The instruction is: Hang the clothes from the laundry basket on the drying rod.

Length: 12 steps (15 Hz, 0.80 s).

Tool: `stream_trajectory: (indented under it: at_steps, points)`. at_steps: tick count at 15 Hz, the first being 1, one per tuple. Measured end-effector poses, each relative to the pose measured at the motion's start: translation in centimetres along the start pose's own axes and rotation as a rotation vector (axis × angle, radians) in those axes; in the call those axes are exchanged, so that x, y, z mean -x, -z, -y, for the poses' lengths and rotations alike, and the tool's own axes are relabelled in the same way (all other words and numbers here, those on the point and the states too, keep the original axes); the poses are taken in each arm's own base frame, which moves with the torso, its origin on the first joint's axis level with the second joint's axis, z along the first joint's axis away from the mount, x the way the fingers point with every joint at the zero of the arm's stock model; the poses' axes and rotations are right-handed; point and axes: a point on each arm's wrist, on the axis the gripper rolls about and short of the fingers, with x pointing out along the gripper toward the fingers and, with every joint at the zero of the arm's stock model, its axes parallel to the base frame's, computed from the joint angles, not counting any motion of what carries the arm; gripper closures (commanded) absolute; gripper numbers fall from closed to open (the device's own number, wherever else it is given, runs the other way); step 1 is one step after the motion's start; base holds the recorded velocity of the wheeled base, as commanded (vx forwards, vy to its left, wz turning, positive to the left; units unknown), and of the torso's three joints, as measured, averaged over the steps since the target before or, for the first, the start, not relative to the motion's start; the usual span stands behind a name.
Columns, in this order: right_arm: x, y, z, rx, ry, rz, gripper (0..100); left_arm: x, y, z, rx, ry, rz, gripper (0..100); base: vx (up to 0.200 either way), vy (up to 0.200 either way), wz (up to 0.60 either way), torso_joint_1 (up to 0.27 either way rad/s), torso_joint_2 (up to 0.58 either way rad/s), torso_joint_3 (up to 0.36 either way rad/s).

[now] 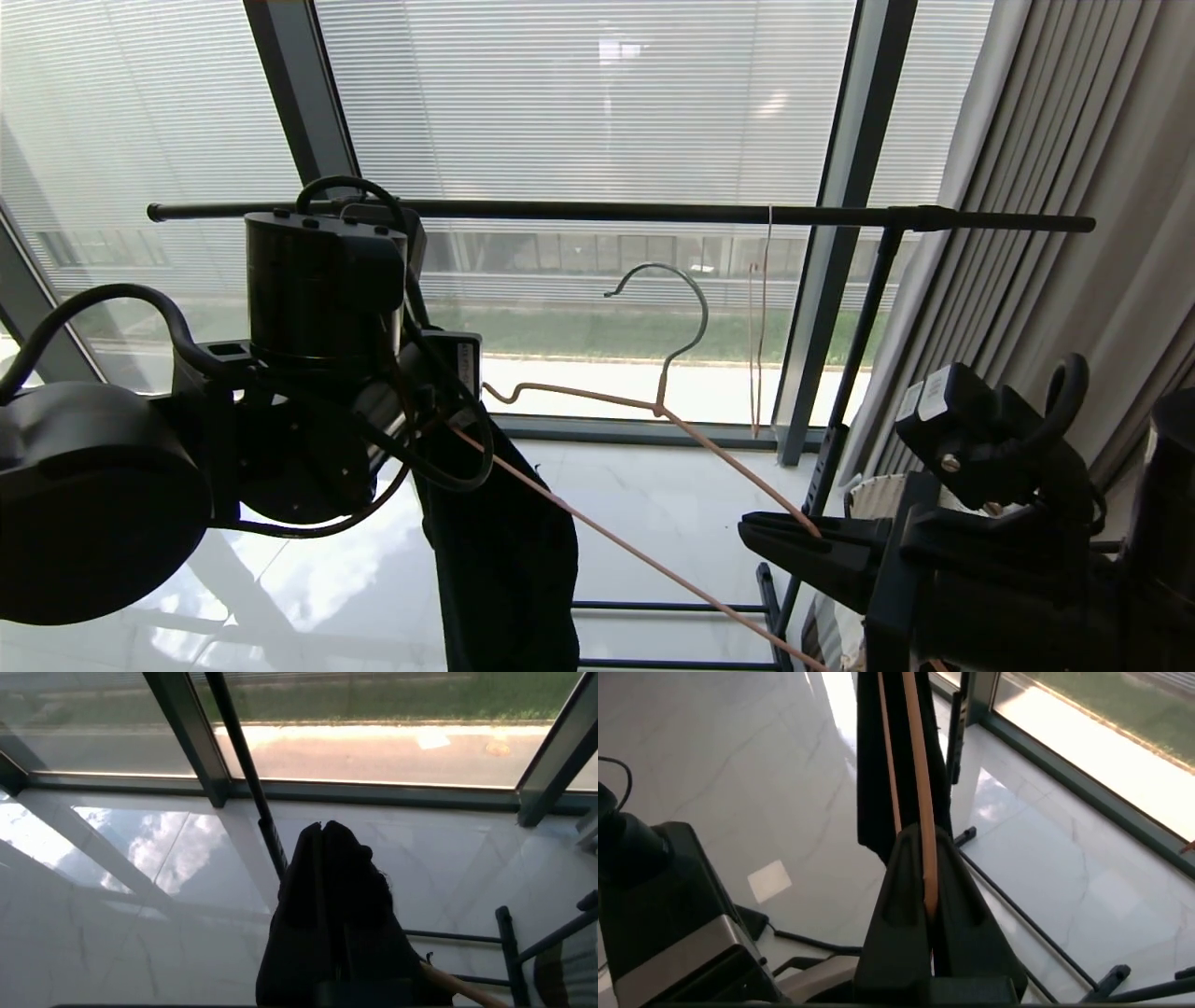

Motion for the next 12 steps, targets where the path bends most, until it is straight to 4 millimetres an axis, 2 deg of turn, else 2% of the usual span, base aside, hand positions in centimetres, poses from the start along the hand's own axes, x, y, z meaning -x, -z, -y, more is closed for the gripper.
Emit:
stream_trajectory:
  at_steps: [9,12]
  points:
    - [-0.04,-0.61,-0.49,-0.046,-0.027,0.058,100,-0.14,-0.33,-0.36,0.031,-0.055,0.023,100,0.0,0.0,0.0,0.0,0.0,0.0]
    - [-0.64,-0.78,-0.47,-0.055,-0.019,0.094,100,-0.07,-0.64,-0.44,0.039,-0.101,0.035,100,0.0,0.0,0.0,0.0,0.0,0.0]
